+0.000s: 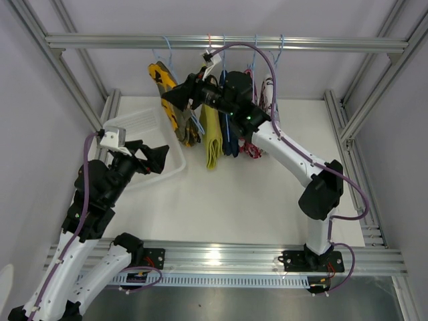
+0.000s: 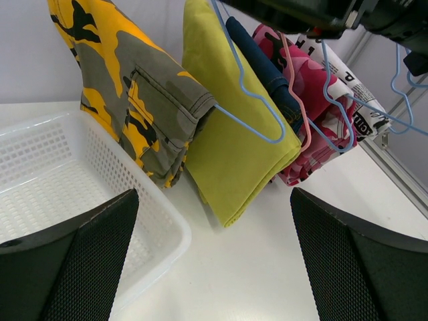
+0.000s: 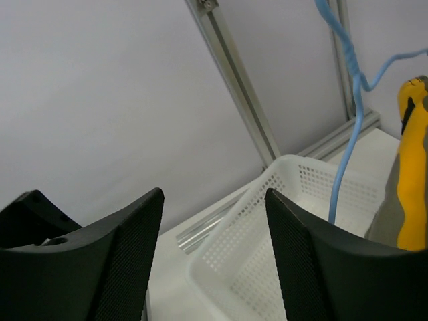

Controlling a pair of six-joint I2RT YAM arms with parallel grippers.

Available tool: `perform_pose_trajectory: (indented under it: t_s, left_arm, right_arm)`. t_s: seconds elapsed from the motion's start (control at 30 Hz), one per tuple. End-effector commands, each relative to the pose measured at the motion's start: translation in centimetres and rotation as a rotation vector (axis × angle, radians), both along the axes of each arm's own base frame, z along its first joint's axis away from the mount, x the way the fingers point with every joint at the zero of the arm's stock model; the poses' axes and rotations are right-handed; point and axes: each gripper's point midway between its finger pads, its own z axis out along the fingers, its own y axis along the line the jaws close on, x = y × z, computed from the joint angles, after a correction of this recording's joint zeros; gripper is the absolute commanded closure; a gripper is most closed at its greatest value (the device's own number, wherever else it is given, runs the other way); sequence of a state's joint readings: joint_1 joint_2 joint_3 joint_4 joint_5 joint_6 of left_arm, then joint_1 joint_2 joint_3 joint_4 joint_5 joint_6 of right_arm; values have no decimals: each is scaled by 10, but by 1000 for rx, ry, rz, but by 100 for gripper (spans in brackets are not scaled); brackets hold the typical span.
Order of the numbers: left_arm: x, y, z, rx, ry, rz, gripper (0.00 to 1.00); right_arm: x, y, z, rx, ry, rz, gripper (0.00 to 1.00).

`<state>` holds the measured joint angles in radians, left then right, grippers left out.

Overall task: Remove the trousers from the hanger
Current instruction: Pick up the hanger from the clothesline.

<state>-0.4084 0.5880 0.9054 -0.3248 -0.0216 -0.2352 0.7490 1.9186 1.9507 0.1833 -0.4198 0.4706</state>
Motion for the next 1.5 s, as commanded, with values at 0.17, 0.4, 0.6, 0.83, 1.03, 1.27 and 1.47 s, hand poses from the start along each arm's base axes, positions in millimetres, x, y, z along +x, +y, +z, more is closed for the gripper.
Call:
perform_pose_trajectory:
  t_s: [0.17, 0.4, 0.6, 0.83, 1.03, 1.27, 1.47]
  left_arm:
    - [-4, -3, 19, -3, -47, -23, 1]
    - [-3, -3, 19, -2, -45, -23, 1]
    - [-3, -4, 17, -1, -41, -24, 1]
    - [-4, -6, 17, 5, -44, -33, 1]
    - [-4, -6, 16, 10, -43, -35, 1]
    - [-4, -5, 17, 13, -47, -30, 0]
    - [-4, -5, 18, 12, -50, -33, 1]
  right_arm:
    - [-9, -39, 36, -52, -171, -217, 27]
    - [-7, -49, 35, -89, -205, -271, 26]
    - [8, -33, 12, -140, -161, -256, 26]
    - [26, -20, -7, -176, -143, -274, 26]
    - [37, -5, -24, -210, -123, -246, 26]
    - [20, 10, -18, -84, -47, -22, 30]
    - [15, 1, -2, 45, 18, 127, 34]
